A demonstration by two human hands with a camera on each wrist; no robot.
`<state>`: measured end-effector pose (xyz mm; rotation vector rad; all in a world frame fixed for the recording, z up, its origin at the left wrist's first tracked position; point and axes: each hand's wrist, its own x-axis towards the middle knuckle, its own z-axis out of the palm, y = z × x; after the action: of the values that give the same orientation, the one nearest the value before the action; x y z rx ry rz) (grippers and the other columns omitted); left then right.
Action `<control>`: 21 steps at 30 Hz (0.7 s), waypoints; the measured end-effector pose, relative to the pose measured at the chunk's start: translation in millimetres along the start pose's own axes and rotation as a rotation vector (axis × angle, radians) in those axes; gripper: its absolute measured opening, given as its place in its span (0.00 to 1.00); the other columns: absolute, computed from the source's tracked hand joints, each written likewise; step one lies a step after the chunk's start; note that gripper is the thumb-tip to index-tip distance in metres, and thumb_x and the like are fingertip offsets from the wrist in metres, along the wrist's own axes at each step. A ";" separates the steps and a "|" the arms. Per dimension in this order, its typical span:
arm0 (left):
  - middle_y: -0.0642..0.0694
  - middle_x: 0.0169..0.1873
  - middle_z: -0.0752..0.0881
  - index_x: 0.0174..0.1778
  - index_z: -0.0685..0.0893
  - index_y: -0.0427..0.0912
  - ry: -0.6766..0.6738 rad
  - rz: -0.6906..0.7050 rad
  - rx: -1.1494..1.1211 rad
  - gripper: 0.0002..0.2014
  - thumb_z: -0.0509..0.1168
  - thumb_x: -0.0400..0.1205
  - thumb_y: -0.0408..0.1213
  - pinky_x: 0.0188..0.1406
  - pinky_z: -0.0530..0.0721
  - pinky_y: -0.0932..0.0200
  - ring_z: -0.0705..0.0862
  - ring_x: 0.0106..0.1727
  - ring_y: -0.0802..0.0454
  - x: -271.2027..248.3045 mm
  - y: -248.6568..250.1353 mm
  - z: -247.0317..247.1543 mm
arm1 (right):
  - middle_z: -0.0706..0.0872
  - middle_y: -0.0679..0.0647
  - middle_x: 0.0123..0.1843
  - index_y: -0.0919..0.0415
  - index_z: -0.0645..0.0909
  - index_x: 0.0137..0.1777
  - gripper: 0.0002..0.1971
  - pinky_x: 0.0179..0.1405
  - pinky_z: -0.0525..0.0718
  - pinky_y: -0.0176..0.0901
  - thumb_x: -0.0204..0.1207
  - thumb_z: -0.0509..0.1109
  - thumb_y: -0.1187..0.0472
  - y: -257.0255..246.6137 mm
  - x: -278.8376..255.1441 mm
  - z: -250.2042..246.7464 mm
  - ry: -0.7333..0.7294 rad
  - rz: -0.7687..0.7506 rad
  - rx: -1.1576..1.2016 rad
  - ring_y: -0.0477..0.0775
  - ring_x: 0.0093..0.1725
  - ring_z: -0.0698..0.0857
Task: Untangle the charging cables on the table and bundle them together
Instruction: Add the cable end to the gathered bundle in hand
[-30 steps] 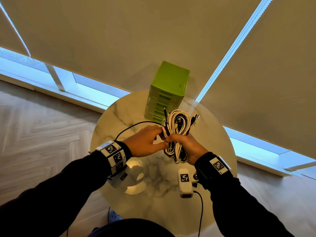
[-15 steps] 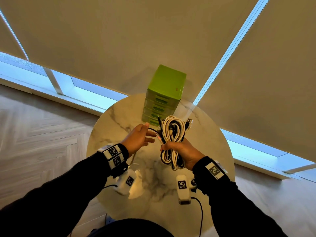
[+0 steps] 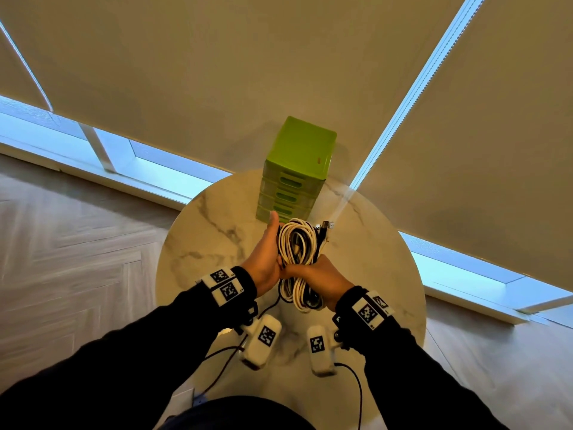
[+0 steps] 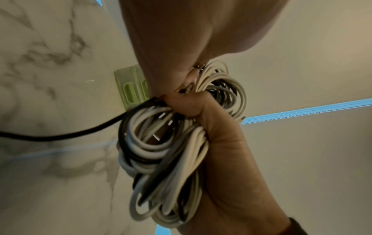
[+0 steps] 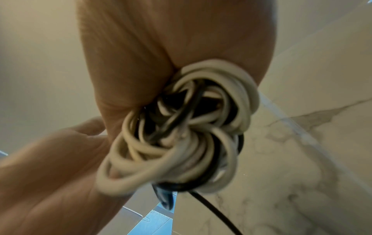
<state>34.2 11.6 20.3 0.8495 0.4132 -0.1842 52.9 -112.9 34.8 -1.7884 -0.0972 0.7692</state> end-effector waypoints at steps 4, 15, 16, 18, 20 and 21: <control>0.38 0.62 0.90 0.62 0.87 0.43 0.013 -0.023 0.064 0.34 0.43 0.88 0.64 0.66 0.83 0.48 0.89 0.64 0.46 -3.7 -4.5 -4.9 | 0.93 0.61 0.49 0.64 0.88 0.58 0.17 0.43 0.88 0.45 0.68 0.77 0.72 0.5 -3.6 0.7 -0.072 0.042 0.036 0.57 0.48 0.91; 0.39 0.73 0.82 0.83 0.67 0.46 -0.034 -0.169 0.212 0.41 0.40 0.84 0.71 0.78 0.73 0.42 0.82 0.73 0.43 -19.2 -16.5 -45.0 | 0.88 0.58 0.43 0.74 0.79 0.65 0.17 0.41 0.89 0.48 0.76 0.68 0.70 -12.0 -1.4 -15.9 -0.049 0.044 0.617 0.60 0.46 0.88; 0.41 0.67 0.87 0.79 0.73 0.46 -0.093 -0.200 0.310 0.38 0.40 0.85 0.70 0.75 0.76 0.43 0.86 0.68 0.44 -24.7 -18.9 -46.2 | 0.86 0.58 0.45 0.72 0.77 0.69 0.23 0.42 0.88 0.49 0.74 0.71 0.68 -12.5 1.9 -19.3 -0.022 0.041 0.638 0.62 0.50 0.86; 0.46 0.50 0.91 0.69 0.81 0.44 -0.198 -0.198 0.493 0.33 0.43 0.88 0.64 0.61 0.83 0.48 0.90 0.51 0.47 -33.6 -23.5 -47.7 | 0.83 0.64 0.46 0.68 0.79 0.62 0.19 0.42 0.89 0.52 0.70 0.73 0.66 -14.0 5.8 -23.2 0.000 0.033 0.674 0.66 0.46 0.87; 0.51 0.32 0.78 0.59 0.85 0.41 -0.244 -0.139 0.599 0.29 0.47 0.90 0.60 0.36 0.77 0.59 0.75 0.31 0.54 -39.3 -26.1 -48.5 | 0.82 0.70 0.45 0.69 0.80 0.53 0.13 0.37 0.88 0.50 0.70 0.72 0.65 -16.1 5.2 -24.1 -0.007 0.043 0.700 0.67 0.43 0.88; 0.53 0.29 0.71 0.56 0.86 0.42 -0.245 -0.106 0.636 0.28 0.47 0.90 0.60 0.31 0.68 0.62 0.67 0.28 0.55 -41.3 -25.5 -47.3 | 0.83 0.71 0.45 0.70 0.80 0.50 0.11 0.38 0.89 0.50 0.69 0.72 0.65 -17.6 4.0 -23.7 -0.021 0.040 0.716 0.66 0.43 0.88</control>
<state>-24.6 30.7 -7.4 1.4110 0.1639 -0.5307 74.3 -124.4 52.1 -1.1039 0.1829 0.7311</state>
